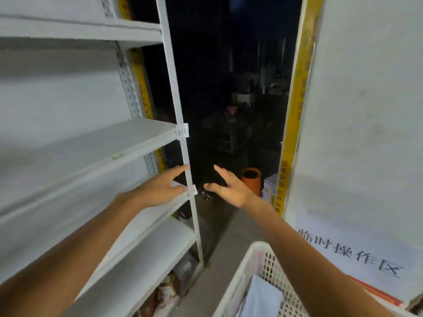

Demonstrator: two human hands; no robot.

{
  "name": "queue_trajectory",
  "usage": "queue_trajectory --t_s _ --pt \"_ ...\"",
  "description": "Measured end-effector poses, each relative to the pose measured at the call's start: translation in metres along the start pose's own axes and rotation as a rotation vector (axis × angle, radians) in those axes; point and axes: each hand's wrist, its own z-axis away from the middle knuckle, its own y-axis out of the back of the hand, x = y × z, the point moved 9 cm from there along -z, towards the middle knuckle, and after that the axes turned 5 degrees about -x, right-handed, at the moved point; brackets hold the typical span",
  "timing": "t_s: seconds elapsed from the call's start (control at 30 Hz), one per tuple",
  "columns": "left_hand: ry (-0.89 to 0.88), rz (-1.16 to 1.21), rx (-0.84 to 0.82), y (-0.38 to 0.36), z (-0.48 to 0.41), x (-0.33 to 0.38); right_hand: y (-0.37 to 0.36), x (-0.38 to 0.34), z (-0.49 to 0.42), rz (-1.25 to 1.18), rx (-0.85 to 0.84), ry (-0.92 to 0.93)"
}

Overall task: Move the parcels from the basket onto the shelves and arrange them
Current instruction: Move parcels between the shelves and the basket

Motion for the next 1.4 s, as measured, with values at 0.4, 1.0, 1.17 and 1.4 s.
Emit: queue_trajectory --t_s 0.4,1.0,1.17,1.4 --pt "0.254 -0.214 0.397 0.183 0.205 -0.134 -0.164 -0.239 -0.026 0.074 -0.277 0.439" --pt "0.624 -0.353 0.752 0.276 0.564 -0.273 -0.429 -0.462 0.04 0.144 -0.551 0.78" --pt "0.598 -0.411 0.9 0.287 0.623 -0.278 -0.472 -0.493 0.043 0.113 -0.565 0.793" --pt "0.704 -0.487 1.005 0.314 0.686 -0.285 -0.53 -0.563 0.071 0.028 -0.64 0.907"
